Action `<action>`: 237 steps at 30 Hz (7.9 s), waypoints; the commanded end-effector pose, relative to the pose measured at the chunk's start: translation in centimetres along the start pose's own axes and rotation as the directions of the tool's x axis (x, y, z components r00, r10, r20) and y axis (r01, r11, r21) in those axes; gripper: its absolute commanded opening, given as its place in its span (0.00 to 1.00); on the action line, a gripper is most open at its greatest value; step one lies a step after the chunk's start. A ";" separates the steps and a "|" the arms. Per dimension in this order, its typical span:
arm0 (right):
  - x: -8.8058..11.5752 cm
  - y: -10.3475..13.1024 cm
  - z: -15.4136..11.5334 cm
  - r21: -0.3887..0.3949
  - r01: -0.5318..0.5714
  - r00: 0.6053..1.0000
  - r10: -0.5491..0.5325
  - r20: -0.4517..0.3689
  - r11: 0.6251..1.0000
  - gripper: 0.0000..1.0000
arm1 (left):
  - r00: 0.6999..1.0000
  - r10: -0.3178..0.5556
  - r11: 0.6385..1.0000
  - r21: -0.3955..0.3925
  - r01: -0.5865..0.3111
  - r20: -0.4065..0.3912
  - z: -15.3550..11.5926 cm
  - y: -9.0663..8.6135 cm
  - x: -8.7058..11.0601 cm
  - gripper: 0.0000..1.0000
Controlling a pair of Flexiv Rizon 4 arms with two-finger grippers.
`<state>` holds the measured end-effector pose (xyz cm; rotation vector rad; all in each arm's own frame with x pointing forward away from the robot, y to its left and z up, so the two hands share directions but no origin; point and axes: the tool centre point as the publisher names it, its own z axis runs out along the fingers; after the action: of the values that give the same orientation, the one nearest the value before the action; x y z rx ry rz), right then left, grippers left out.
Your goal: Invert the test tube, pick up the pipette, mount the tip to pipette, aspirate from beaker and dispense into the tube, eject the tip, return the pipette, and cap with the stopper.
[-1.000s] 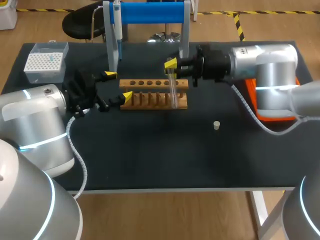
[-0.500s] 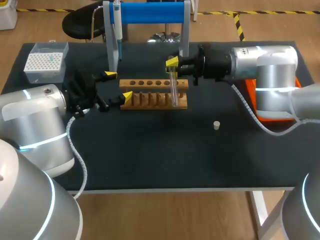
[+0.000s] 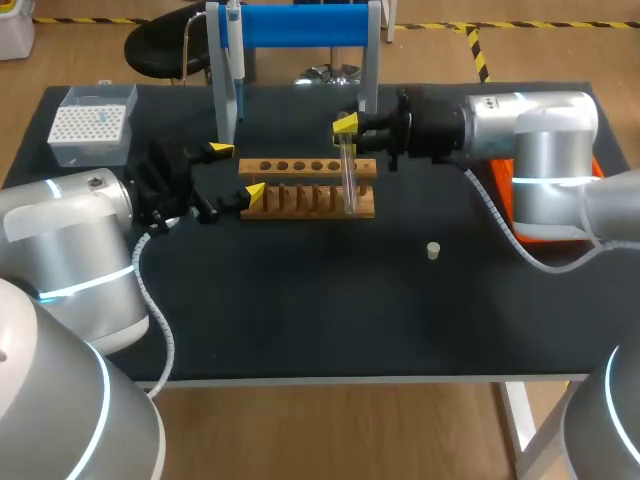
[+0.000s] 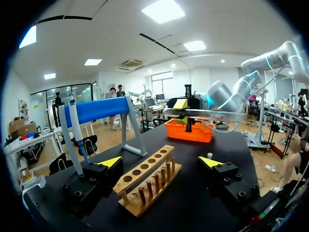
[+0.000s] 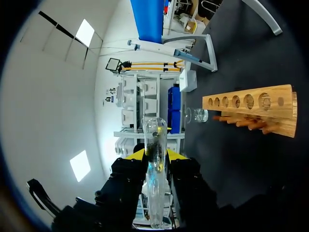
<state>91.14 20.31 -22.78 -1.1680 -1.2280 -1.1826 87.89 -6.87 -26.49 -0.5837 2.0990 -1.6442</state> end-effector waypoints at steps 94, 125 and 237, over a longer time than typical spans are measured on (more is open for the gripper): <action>0.1 -0.1 0.0 -0.002 0.000 1.000 0.000 0.004 1.000 0.00 | -0.006 0.970 -0.135 0.520 -0.843 0.242 7.3 -6.7 10.3 1.00; 0.1 -0.1 0.0 -0.002 0.000 1.000 0.000 0.004 1.000 0.00 | 0.009 0.971 -0.138 0.595 -0.792 0.237 9.6 -7.3 12.7 0.47; -0.5 -2.5 -10.6 0.116 0.766 0.584 -0.760 0.284 0.632 1.00 | 0.035 0.968 -0.130 0.614 -0.779 0.250 9.8 -7.2 13.5 0.00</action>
<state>89.62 9.80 -23.86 -0.8550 -2.0223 -1.6646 82.53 -23.77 -22.45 1.2825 1.1348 -1.2462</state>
